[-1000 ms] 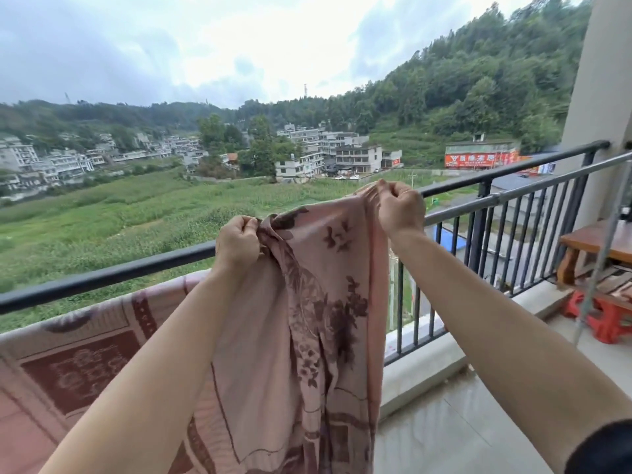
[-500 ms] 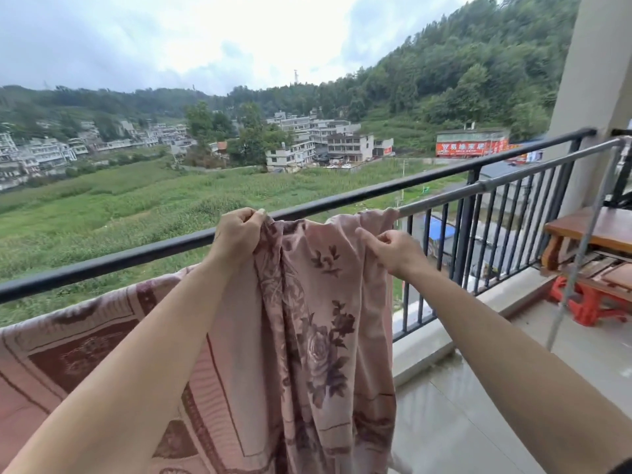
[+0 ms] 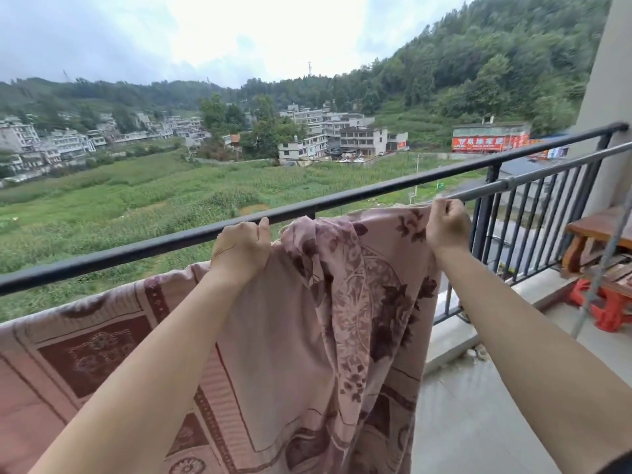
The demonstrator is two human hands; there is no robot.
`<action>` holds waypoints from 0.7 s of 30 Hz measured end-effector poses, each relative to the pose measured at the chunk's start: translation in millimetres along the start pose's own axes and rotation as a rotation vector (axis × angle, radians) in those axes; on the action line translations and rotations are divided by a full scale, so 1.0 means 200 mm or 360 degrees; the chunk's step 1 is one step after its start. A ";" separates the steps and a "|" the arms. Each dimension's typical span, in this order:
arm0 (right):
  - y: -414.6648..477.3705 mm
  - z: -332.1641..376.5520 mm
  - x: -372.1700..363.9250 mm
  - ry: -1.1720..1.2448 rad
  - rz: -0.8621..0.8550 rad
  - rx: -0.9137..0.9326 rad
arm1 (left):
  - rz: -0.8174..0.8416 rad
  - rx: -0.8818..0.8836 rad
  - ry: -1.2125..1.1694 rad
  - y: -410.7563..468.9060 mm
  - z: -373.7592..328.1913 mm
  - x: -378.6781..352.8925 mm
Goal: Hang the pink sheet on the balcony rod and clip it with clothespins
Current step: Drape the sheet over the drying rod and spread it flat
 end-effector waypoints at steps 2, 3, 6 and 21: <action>0.05 -0.10 0.01 0.0013 0.0058 -0.0191 | 0.0014 0.0066 0.0047 0.01 0.02 0.00; 0.07 -0.16 0.00 -0.0011 0.0208 -0.0303 | 0.0044 0.0109 0.0082 0.01 0.02 -0.01; 0.06 -0.25 -0.03 -0.0282 0.0828 -0.0494 | 0.0229 0.0279 0.0255 0.05 -0.05 -0.07; 0.68 0.31 0.12 -0.0143 -0.0069 0.0326 | 0.0050 0.0329 0.0459 0.06 -0.17 -0.12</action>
Point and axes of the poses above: each hand's wrist, its own y-axis towards the middle knuckle, its own x-axis out of the back of the hand, z = x × y, the point moved 4 cm from there along y, towards the middle knuckle, and after that the axes turned 14 degrees about -x, right-handed, at the moved point
